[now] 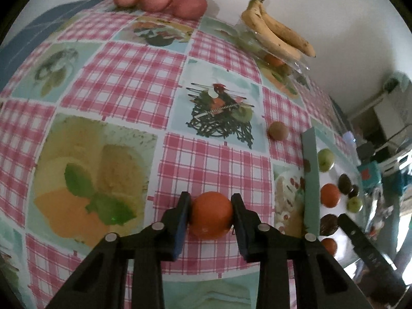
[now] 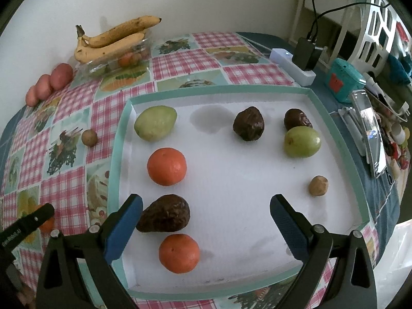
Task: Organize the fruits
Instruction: 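Grasp the small round brown fruit with the right gripper while the left holds the orange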
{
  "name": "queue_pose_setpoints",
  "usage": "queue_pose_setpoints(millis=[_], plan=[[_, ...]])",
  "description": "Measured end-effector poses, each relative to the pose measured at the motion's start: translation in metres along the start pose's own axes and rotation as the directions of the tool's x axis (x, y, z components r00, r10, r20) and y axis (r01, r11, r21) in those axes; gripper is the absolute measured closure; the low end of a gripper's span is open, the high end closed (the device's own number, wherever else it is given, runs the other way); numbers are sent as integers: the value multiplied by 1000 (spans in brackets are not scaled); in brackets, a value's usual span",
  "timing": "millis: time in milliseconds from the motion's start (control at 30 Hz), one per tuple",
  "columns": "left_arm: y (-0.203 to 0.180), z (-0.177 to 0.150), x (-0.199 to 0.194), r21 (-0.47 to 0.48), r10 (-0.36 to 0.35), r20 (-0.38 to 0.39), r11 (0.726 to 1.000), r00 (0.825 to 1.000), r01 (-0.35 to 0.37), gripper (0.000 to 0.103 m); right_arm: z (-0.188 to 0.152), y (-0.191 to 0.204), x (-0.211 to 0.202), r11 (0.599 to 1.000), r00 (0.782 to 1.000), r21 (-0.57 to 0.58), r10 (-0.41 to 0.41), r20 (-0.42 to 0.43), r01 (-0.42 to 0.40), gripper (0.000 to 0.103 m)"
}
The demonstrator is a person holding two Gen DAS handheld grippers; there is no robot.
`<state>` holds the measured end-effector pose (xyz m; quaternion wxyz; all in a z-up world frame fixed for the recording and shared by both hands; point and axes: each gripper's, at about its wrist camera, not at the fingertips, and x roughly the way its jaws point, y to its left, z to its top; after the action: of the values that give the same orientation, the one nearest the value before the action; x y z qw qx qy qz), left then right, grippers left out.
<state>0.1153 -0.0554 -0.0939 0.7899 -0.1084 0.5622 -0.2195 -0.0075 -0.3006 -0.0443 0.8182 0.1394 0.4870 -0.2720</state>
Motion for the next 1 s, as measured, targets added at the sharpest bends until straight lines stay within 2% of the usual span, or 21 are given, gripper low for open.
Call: queue_pose_setpoints(millis=[133, 233, 333, 567, 767, 1000], plan=[[4, 2, -2, -23, -4, 1, 1000, 1000, 4, 69, -1, -1, 2, 1000, 1000, 5, 1, -6, -1, 4], [4, 5, -6, -11, 46, 11, 999, 999, -46, 69, -1, -1, 2, 1000, 1000, 4, 7, -5, -7, 4], [15, 10, -14, -68, 39, 22, 997, 999, -38, 69, 0, 1, 1, 1000, 1000, 6, 24, 3, -24, 4], [23, 23, -38, -100, 51, 106, 994, 993, -41, 69, 7, 11, -6, 997, 996, -11, 78, 53, -78, 4], [30, 31, -48, -125, 71, 158, 991, 985, -52, 69, 19, 18, -20, 985, 976, 0, 172, 132, -174, 4], [41, 42, -46, -155, 53, 178, 988, 983, -25, 69, 33, 44, -34, 973, 954, -47, 231, 193, -226, 4]])
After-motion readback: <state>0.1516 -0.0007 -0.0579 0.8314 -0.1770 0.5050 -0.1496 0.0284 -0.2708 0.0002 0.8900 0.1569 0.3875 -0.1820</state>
